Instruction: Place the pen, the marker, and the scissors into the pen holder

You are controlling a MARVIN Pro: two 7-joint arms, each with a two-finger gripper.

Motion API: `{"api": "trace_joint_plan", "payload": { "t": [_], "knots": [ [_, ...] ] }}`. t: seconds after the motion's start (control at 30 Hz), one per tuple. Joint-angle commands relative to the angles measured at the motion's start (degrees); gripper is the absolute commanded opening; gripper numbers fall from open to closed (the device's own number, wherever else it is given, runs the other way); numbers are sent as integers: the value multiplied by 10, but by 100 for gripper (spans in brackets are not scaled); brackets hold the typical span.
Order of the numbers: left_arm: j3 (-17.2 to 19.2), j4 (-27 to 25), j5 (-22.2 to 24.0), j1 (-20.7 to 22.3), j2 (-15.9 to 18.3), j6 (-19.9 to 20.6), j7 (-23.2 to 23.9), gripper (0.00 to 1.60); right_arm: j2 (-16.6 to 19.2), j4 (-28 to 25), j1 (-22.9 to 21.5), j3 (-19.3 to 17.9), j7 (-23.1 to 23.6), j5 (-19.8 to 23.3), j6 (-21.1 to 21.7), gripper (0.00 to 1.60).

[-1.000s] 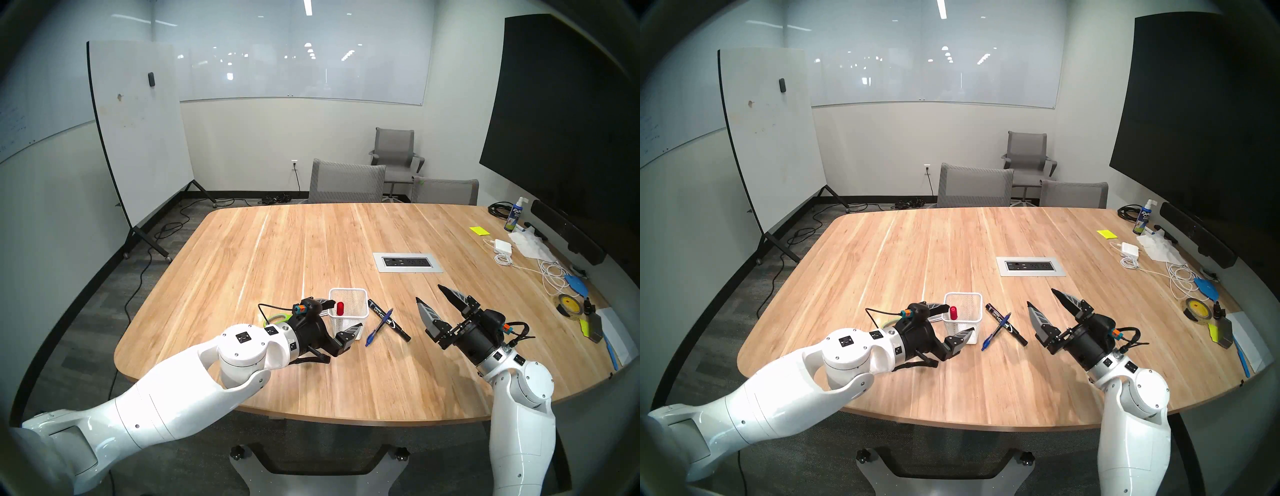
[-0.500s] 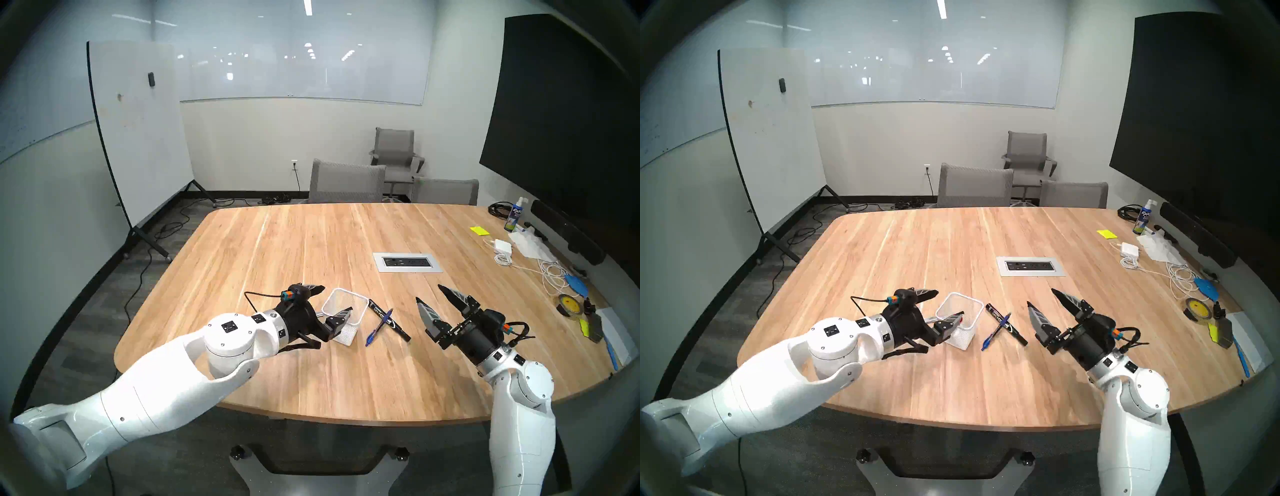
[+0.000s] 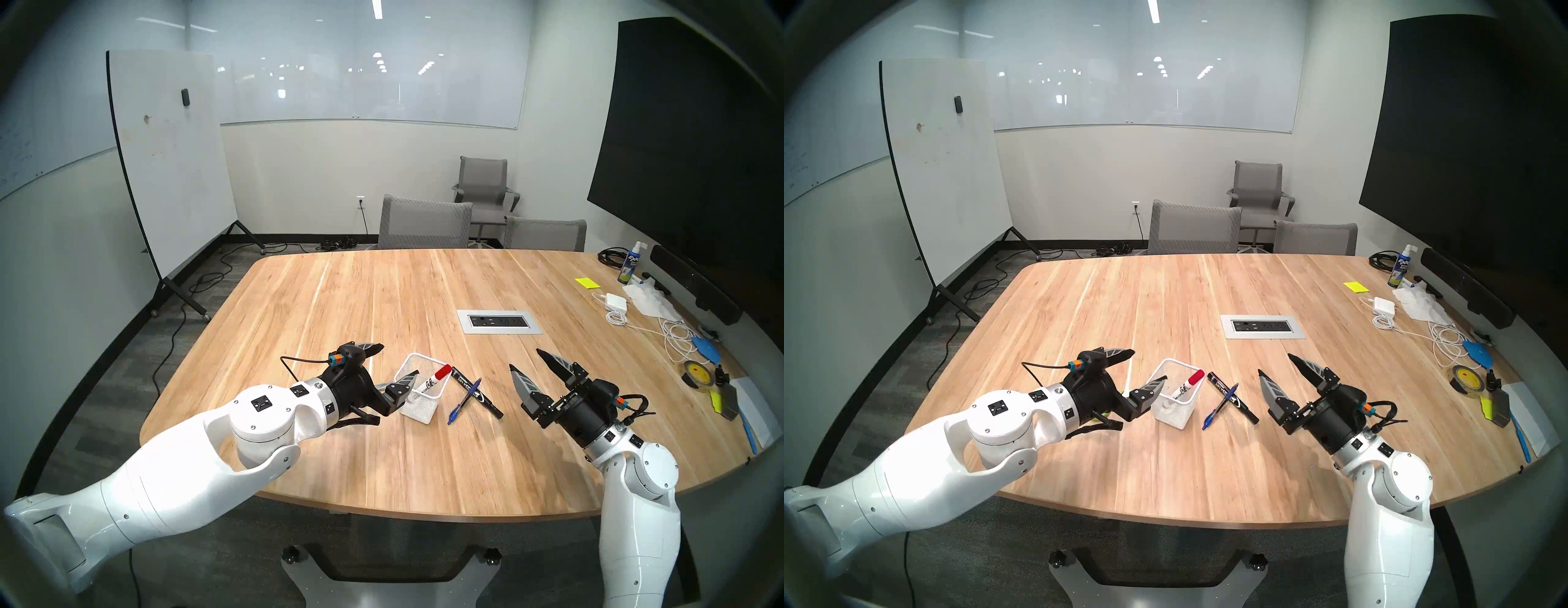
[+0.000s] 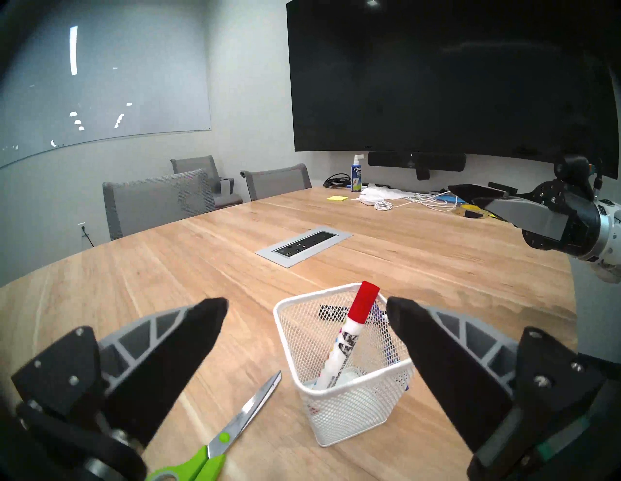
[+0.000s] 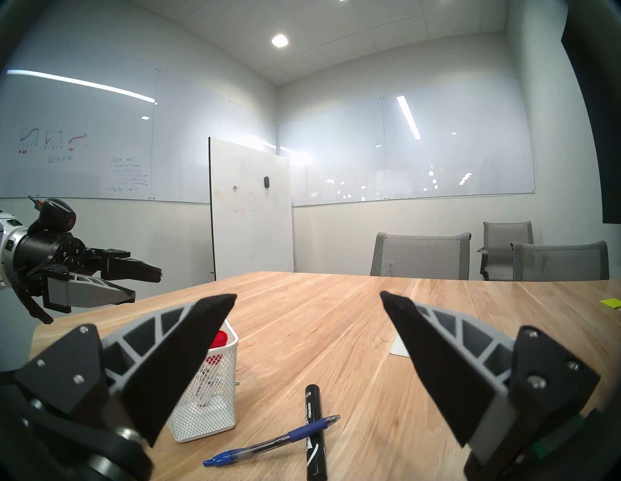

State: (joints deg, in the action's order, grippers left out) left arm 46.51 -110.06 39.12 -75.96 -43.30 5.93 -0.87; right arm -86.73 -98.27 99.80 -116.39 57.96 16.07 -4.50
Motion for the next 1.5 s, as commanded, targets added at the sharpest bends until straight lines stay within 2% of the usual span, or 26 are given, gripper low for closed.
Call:
{"api": "trace_joint_plan", "payload": {
  "t": [0.0,0.47,0.7,0.93,1.2,1.3,1.47],
  "knots": [
    [28,-41,5,-18,39,-20,-13,160,-1,-10,-5,1,0,2,1,160],
    [64,-59,30,-69,121,-61,-18,160,-2,-10,-6,0,1,1,1,160],
    [78,-50,57,-81,155,-69,4,160,-2,-10,-6,0,1,1,1,160],
    [88,-59,84,-82,188,-51,33,160,-3,-10,-6,0,2,0,2,160],
    [85,-83,73,-82,220,-8,34,160,-3,-10,-6,-1,2,0,2,160],
    [76,-85,60,-77,218,14,34,160,-3,-10,-7,-1,3,0,2,160],
    [63,-68,45,-65,192,42,39,160,-4,-10,-7,-1,3,-1,2,160]
  ]
}}
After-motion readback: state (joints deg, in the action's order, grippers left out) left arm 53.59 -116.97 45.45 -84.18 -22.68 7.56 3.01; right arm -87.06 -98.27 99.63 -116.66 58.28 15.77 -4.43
